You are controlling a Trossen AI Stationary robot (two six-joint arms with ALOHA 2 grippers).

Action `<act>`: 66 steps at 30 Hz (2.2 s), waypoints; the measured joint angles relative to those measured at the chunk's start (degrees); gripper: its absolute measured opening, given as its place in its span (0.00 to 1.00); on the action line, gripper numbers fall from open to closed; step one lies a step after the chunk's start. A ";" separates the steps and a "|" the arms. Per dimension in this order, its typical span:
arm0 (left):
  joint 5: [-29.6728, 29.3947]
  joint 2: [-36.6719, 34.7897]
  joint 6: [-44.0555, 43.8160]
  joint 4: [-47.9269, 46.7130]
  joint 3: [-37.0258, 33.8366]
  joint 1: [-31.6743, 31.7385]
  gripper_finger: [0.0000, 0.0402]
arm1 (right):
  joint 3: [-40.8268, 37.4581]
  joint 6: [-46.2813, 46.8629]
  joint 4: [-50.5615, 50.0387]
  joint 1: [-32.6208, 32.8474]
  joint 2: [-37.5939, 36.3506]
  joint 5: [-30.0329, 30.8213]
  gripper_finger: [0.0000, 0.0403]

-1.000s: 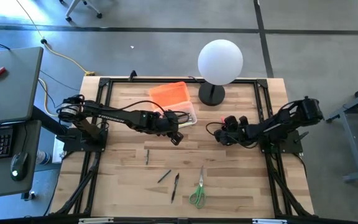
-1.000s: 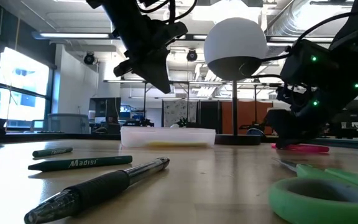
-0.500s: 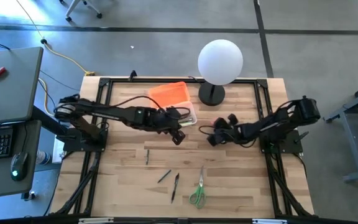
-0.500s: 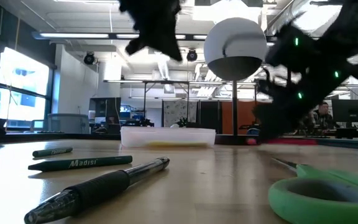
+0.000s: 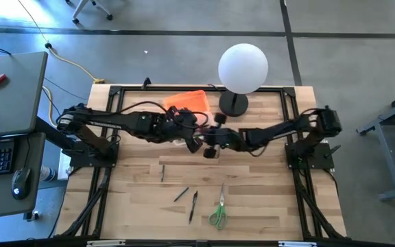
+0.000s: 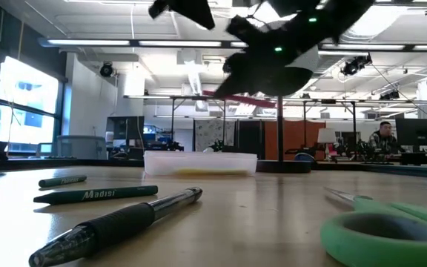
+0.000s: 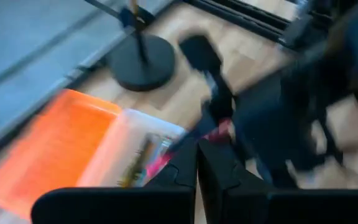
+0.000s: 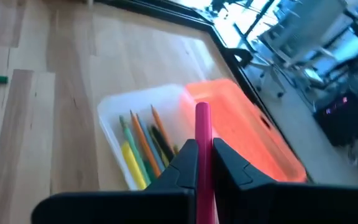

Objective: Pick & place school supplies into a supply box
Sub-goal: Put the pink pen into the transparent supply box, then put the top green crayon into the transparent supply box

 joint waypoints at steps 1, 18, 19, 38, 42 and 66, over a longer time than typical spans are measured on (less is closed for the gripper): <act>-1.88 -0.35 0.02 -1.86 1.27 -0.12 0.11 | 1.94 -0.89 -0.14 -0.42 1.89 -0.91 0.01; -10.82 -1.86 -3.28 -15.47 7.74 -1.85 0.11 | 23.76 -4.52 -6.73 -8.64 26.51 -9.60 0.09; -11.00 -1.86 -3.80 -15.88 7.74 -1.85 0.11 | 23.76 -4.52 -6.77 -8.68 26.51 -9.58 0.12; -9.69 -1.90 -48.72 -32.21 -5.43 -21.37 0.11 | 23.73 -5.44 -18.09 -3.56 15.11 -6.63 0.23; -11.47 -1.80 -70.26 -29.58 -15.62 -30.87 0.11 | 21.30 -5.47 -21.73 -1.32 9.85 -7.00 0.22; -10.26 5.03 -77.13 8.89 -42.02 -33.38 0.11 | -12.11 0.59 6.11 1.73 -22.98 -19.48 0.24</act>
